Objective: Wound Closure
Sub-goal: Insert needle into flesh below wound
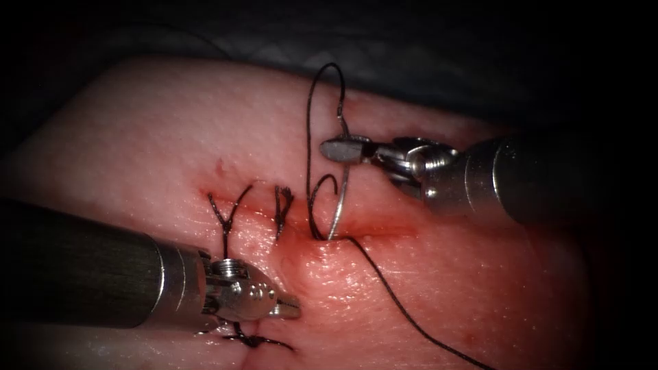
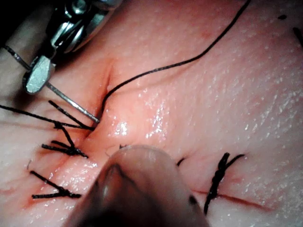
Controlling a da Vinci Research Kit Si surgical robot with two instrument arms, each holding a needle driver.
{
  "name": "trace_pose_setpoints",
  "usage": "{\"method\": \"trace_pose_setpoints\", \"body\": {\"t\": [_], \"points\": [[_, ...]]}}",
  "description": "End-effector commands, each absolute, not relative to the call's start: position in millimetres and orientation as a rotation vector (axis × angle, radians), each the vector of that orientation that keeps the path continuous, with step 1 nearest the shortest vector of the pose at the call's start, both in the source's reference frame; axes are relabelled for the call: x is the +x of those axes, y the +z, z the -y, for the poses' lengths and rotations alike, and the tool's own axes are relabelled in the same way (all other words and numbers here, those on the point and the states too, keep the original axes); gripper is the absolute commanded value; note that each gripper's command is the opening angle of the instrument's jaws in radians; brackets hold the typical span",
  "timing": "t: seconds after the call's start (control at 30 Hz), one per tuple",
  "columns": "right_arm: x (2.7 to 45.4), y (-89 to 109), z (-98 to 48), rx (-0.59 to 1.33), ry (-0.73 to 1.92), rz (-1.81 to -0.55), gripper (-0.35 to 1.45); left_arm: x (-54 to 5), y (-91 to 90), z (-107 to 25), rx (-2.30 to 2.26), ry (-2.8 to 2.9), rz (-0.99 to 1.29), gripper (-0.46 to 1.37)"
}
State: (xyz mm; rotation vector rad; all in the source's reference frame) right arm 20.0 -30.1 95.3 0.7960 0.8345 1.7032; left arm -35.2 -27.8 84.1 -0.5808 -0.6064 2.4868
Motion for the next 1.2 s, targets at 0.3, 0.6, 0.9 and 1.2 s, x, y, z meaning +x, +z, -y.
{"method": "trace_pose_setpoints", "body": {"t": [0.3,0.6,0.9,1.2], "points": [[21.3,94.4,30.8,0.852,1.734,-0.775,-0.35,-35.1,84.1,27.8,-0.581,2.480,0.619,-0.35],[21.6,94.3,32.7,0.920,1.778,-0.670,-0.35,-34.9,84.1,27.9,-0.582,2.481,0.620,-0.35],[22.1,94.0,33.8,1.022,1.814,-0.618,-0.35,-34.9,84.1,27.8,-0.583,2.481,0.622,-0.35],[22.9,93.5,34.8,1.060,1.830,-0.606,-0.35,-34.8,84.0,27.7,-0.583,2.481,0.623,-0.35]]}}
